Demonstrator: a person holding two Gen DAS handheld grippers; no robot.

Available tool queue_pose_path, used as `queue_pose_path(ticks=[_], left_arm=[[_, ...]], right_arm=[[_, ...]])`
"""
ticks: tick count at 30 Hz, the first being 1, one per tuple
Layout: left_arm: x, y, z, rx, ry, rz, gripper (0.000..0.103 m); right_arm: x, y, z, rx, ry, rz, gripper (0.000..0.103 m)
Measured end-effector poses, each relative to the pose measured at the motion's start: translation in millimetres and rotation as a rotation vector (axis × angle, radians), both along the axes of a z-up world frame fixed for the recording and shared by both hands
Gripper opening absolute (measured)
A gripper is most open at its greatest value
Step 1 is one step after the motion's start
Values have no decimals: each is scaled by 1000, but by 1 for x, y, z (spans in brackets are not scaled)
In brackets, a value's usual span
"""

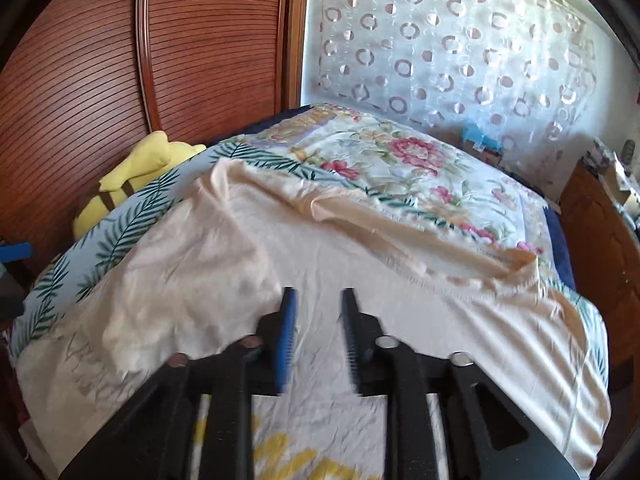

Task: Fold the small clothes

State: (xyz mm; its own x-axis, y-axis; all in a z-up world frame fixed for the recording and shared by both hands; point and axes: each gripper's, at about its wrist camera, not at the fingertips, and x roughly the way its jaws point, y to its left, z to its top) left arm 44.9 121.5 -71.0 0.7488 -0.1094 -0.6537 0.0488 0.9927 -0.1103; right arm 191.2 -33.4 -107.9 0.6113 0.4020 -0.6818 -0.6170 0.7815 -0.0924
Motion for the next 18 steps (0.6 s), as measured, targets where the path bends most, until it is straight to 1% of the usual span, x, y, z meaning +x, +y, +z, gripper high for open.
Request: queue_pose_path(ticks=[2, 7, 12, 15, 18], left_arm=[[4, -7, -1, -1, 6, -12, 82], [12, -24, -3, 4, 10, -53, 82], [25, -39, -3, 20, 19, -82, 82], [37, -48, -3, 32, 28, -99, 82], [49, -57, -4, 53, 38, -113, 82]], right_arm=[[-13, -10, -3, 10, 9, 4, 40], [-36, -55, -1, 14, 24, -23, 40], [-62, -94, 6, 19, 35, -76, 40], [-79, -119, 5, 6, 31, -122, 40], [-90, -149, 3, 16, 51, -161, 40]])
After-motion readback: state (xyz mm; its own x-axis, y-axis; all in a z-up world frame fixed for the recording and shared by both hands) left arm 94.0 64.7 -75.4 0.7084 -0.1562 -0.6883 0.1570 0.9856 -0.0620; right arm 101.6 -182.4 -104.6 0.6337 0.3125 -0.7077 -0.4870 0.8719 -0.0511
